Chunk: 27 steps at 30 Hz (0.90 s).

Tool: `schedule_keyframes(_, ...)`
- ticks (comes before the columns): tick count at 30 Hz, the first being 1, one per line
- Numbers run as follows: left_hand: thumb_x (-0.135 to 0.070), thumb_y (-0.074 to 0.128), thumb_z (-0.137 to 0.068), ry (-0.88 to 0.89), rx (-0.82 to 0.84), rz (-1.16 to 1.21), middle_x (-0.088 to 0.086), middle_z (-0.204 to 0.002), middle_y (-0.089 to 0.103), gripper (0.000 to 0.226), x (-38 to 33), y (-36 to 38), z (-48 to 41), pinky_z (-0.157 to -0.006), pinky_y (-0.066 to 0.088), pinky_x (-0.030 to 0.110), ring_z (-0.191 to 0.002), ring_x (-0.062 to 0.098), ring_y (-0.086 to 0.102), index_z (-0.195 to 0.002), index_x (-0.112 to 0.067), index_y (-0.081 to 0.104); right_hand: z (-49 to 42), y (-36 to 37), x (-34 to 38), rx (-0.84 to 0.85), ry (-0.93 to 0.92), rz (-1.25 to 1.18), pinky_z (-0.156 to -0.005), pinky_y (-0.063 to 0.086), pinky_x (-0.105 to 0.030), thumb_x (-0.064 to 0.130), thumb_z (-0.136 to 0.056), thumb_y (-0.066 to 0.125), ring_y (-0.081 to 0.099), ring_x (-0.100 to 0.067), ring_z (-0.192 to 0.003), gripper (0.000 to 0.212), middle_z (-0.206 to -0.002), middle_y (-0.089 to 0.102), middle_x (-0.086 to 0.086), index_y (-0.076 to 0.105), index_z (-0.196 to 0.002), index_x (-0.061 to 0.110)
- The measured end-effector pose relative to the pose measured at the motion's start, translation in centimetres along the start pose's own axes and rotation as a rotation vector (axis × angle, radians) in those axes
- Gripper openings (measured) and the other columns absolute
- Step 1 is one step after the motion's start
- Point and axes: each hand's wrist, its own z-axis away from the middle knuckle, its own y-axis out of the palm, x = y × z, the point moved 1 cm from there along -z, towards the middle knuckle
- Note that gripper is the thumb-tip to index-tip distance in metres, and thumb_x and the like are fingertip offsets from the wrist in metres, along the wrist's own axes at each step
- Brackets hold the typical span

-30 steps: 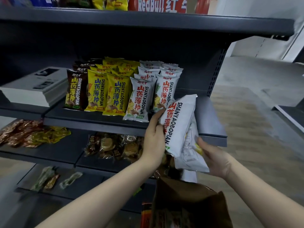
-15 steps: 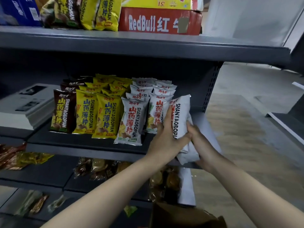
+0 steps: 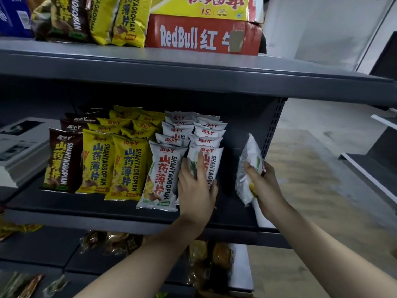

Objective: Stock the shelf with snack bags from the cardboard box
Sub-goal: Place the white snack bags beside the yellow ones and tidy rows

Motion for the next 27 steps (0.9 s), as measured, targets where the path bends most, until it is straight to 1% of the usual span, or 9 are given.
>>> schedule_keyframes(3,-0.039,0.074,-0.075,0.001,-0.016,0.043,0.031,-0.135,0.041,0.095,0.4,1.1,-0.5,-0.098,0.046,0.046,-0.123,0.043,0.046,-0.146,-0.006,0.019,-1.2,0.4,0.1,-0.02,-0.047,0.069,-0.079,0.046,-0.021,0.019,-0.092,0.062,0.061,-0.005,-0.093,0.028,-0.101,0.061,0.01,0.046,-0.115,0.021)
schedule_keyframes(7,-0.047,0.078,-0.067,-0.089,0.013,0.098,0.027,-0.125,0.051,0.103,0.5,1.9,-0.9,-0.09,0.051,0.042,-0.114,0.039,0.055,-0.139,0.005,0.026,-2.8,1.2,-0.4,-0.086,-0.147,0.171,-0.079,0.052,-0.021,0.013,-0.088,0.065,0.063,-0.012,-0.094,0.036,-0.104,0.064,0.0,0.048,-0.119,0.011)
schedule_keyframes(10,-0.05,0.078,-0.065,-0.122,0.031,0.089,0.025,-0.121,0.054,0.105,0.5,2.2,-1.2,-0.086,0.052,0.04,-0.108,0.036,0.058,-0.137,0.009,0.03,-3.6,1.7,-1.0,-0.145,-0.222,0.202,-0.071,0.046,-0.004,0.008,-0.088,0.065,0.059,0.0,-0.089,0.049,-0.101,0.058,0.008,0.037,-0.128,0.007)
schedule_keyframes(11,-0.051,0.078,-0.064,-0.127,0.033,0.079,0.025,-0.119,0.055,0.105,0.5,2.2,-1.2,-0.085,0.053,0.04,-0.107,0.036,0.059,-0.137,0.009,0.031,-3.8,1.9,-1.3,-0.162,-0.238,0.208,-0.073,0.046,-0.003,0.007,-0.088,0.065,0.058,0.003,-0.089,0.053,-0.102,0.056,0.01,0.034,-0.131,0.008)
schedule_keyframes(12,-0.053,0.078,-0.063,-0.129,0.035,0.065,0.025,-0.118,0.056,0.106,0.5,2.2,-1.3,-0.085,0.053,0.039,-0.105,0.035,0.06,-0.136,0.009,0.031,-4.0,2.0,-1.6,-0.178,-0.251,0.221,-0.08,0.047,-0.008,0.008,-0.087,0.066,0.059,-0.001,-0.093,0.057,-0.105,0.057,0.008,0.032,-0.133,0.008)
schedule_keyframes(14,-0.056,0.078,-0.062,-0.136,0.034,0.035,0.023,-0.116,0.057,0.108,0.5,2.2,-1.2,-0.083,0.054,0.038,-0.103,0.034,0.061,-0.135,0.01,0.033,-4.5,2.4,-2.4,-0.218,-0.264,0.268,-0.094,0.049,-0.028,0.012,-0.085,0.069,0.059,-0.014,-0.106,0.065,-0.12,0.057,-0.003,0.03,-0.136,0.01)
schedule_keyframes(17,-0.059,0.078,-0.059,-0.149,0.036,0.002,0.022,-0.117,0.058,0.112,0.6,2.3,-1.1,-0.082,0.054,0.038,-0.102,0.033,0.062,-0.136,0.008,0.031,-5.3,2.7,-3.5,-0.312,-0.282,0.374,-0.096,0.048,-0.043,0.019,-0.079,0.074,0.055,-0.02,-0.111,0.072,-0.126,0.053,-0.004,0.032,-0.137,0.011)
schedule_keyframes(22,-0.058,0.078,-0.06,-0.16,0.038,0.004,0.021,-0.121,0.056,0.113,0.6,2.7,-1.0,-0.084,0.053,0.04,-0.107,0.034,0.059,-0.138,0.004,0.025,-7.0,3.6,-4.3,-0.472,-0.265,0.586,-0.097,0.041,-0.05,0.033,-0.075,0.074,0.045,-0.029,-0.122,0.077,-0.13,0.046,-0.009,0.035,-0.138,0.012)
schedule_keyframes(27,-0.06,0.073,-0.063,-0.167,0.064,-0.032,0.021,-0.122,0.055,0.11,0.6,3.0,-1.2,-0.08,0.054,0.04,-0.106,0.033,0.059,-0.14,0.006,0.028,-10.0,5.1,-4.4,-0.566,-0.26,0.588,-0.098,0.038,-0.046,0.037,-0.076,0.073,0.041,-0.031,-0.124,0.076,-0.129,0.045,-0.013,0.037,-0.137,0.009)
